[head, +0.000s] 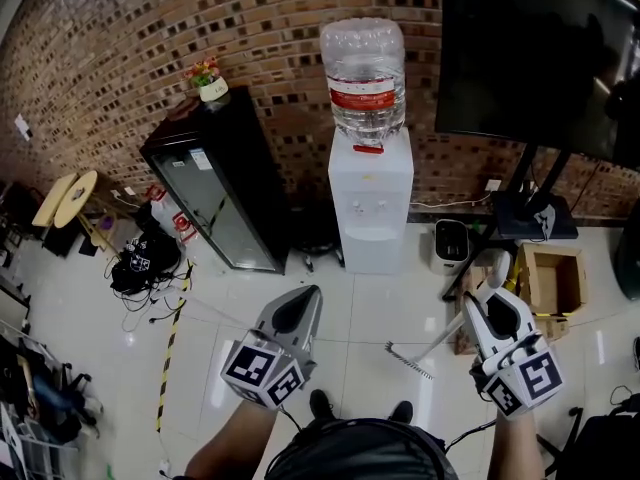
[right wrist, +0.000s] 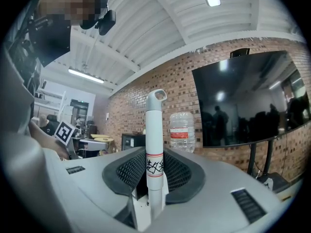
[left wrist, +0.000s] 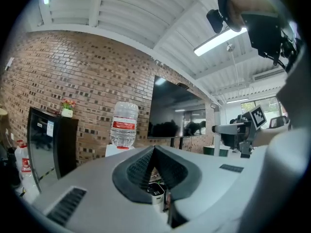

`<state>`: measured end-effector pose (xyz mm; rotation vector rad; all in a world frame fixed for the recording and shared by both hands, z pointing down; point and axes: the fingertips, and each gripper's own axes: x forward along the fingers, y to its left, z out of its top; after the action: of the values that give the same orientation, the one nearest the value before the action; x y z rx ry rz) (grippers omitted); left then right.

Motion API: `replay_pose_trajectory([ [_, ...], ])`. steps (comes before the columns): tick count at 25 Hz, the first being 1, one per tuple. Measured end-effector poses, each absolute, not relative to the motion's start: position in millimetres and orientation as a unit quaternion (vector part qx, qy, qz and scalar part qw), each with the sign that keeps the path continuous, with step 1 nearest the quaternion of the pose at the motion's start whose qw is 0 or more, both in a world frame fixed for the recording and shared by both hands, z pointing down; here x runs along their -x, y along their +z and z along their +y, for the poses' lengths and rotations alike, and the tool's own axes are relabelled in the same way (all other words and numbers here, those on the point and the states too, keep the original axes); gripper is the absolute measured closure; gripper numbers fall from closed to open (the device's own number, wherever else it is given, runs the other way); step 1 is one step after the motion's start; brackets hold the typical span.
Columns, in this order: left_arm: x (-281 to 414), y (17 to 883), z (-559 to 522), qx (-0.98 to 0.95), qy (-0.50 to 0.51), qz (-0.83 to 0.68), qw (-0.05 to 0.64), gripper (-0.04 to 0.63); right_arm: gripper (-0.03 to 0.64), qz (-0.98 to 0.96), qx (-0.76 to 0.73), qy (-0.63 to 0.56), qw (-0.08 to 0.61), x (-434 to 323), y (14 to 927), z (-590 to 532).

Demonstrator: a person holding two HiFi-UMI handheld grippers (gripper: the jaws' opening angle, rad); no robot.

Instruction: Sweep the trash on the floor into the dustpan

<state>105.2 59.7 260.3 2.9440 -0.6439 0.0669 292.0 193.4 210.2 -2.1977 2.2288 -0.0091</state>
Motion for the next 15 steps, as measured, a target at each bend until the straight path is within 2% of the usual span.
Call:
replay_pose_trajectory([
  [15, -104.4, 262.4, 37.2, -0.977, 0.037, -0.2, 0.06, 0.594, 0.508, 0.698, 0.716, -0.009, 0.026, -302.2, 205.3, 180.7],
])
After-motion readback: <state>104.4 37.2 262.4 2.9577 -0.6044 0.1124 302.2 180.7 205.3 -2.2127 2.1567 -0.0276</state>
